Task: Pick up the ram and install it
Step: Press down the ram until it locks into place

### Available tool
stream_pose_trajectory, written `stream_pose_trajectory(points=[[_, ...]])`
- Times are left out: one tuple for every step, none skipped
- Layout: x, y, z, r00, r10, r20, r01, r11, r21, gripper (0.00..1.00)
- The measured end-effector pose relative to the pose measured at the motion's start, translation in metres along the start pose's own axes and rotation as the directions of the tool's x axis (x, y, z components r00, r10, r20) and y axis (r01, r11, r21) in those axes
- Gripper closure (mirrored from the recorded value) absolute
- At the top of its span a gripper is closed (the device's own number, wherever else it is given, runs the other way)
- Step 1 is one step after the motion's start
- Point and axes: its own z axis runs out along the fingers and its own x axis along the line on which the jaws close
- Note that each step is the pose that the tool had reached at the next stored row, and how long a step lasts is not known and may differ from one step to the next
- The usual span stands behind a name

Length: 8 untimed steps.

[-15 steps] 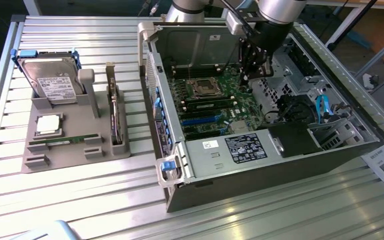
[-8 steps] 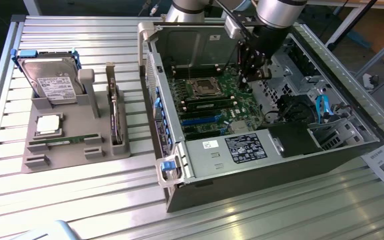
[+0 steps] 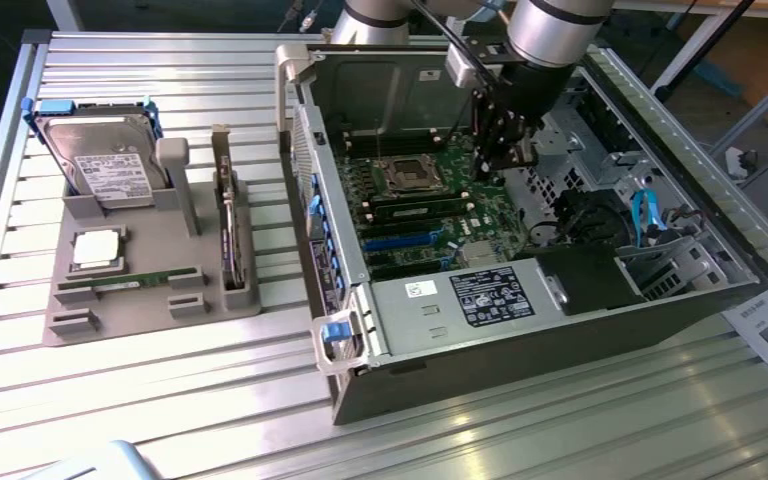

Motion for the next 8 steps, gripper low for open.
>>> stream_pose_trajectory(points=[[0.0,0.0,0.0015,1.0,0.0,0.0001,0.0,1.0,0.0,0.9],[0.0,0.0,0.0023,1.0,0.0,0.0,0.0,1.0,0.0,0.9],[0.0,0.0,0.0031,1.0,0.001,0.0001,-0.001,1.0,0.0001,0.9],[0.0,0.0,0.0038,1.0,0.001,0.0001,-0.001,1.0,0.0001,0.9],[0.0,0.0,0.0045,1.0,0.001,0.0001,-0.001,1.0,0.0001,0.9],[0.0,0.0,0.0048,1.0,0.001,-0.0003,-0.001,1.0,0.0001,0.9],[0.0,0.0,0.0048,1.0,0.001,-0.0002,-0.001,1.0,0.0001,0.9],[0.0,0.0,0.0049,1.0,0.001,0.0,-0.001,1.0,0.0001,0.9]])
